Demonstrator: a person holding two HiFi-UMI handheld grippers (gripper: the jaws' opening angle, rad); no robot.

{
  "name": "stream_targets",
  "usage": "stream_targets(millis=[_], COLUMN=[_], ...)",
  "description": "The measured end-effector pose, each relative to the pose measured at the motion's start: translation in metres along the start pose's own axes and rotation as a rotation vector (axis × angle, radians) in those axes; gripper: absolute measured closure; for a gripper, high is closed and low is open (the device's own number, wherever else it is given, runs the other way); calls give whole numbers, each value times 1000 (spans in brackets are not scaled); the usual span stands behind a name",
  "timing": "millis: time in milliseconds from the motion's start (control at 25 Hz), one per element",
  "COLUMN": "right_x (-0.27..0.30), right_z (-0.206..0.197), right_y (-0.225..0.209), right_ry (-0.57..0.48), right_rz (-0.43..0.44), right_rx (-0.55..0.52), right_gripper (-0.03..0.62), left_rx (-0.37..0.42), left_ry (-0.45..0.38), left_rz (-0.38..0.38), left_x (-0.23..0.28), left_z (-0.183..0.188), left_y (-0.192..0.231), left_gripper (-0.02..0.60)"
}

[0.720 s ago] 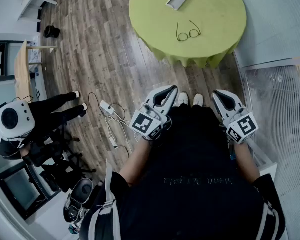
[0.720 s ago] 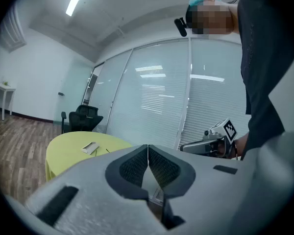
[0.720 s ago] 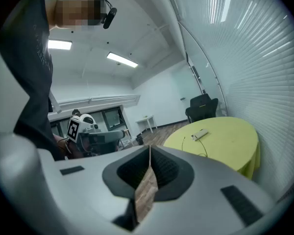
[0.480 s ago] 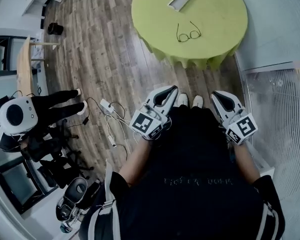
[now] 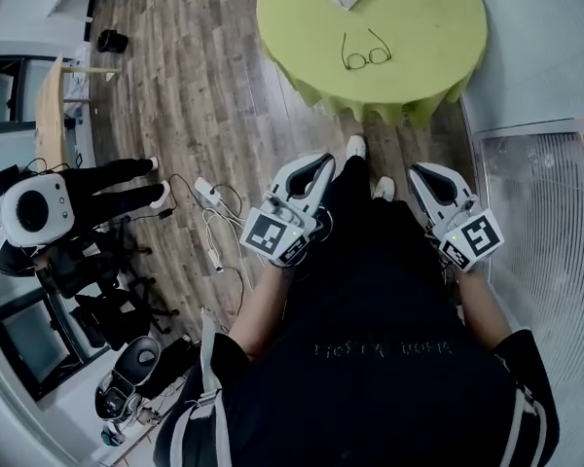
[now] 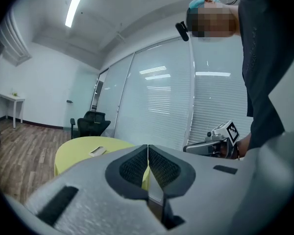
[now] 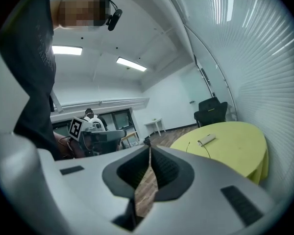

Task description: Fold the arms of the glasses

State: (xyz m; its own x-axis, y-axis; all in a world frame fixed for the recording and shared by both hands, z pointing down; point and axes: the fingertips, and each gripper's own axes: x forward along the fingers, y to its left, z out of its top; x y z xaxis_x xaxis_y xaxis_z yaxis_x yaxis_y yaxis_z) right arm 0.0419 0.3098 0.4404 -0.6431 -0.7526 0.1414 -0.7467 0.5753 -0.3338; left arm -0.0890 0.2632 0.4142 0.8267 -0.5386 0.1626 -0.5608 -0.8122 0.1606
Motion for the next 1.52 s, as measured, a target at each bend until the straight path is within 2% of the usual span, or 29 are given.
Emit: stream_targets(millis=[320,520,1000,1520], right_x=[4,9,54,133], right_z=[16,21,24,45], right_y=[7,-7,-42,-81], right_ry=[-31,-28,69,147], right_rz=[60,26,2,-19], right_rx=[-50,-13,6,-3], right_gripper=[563,563,563,563], left_rx=[-2,4,-25,-32], left_ry=[-19,-9,-10,8], left_rz=[-27,-37,-26,-68], left_x=[19,30,58,95], left_z=[0,0,9,19], left_y=[-5,2,54,132], left_gripper=[561,561,561,561])
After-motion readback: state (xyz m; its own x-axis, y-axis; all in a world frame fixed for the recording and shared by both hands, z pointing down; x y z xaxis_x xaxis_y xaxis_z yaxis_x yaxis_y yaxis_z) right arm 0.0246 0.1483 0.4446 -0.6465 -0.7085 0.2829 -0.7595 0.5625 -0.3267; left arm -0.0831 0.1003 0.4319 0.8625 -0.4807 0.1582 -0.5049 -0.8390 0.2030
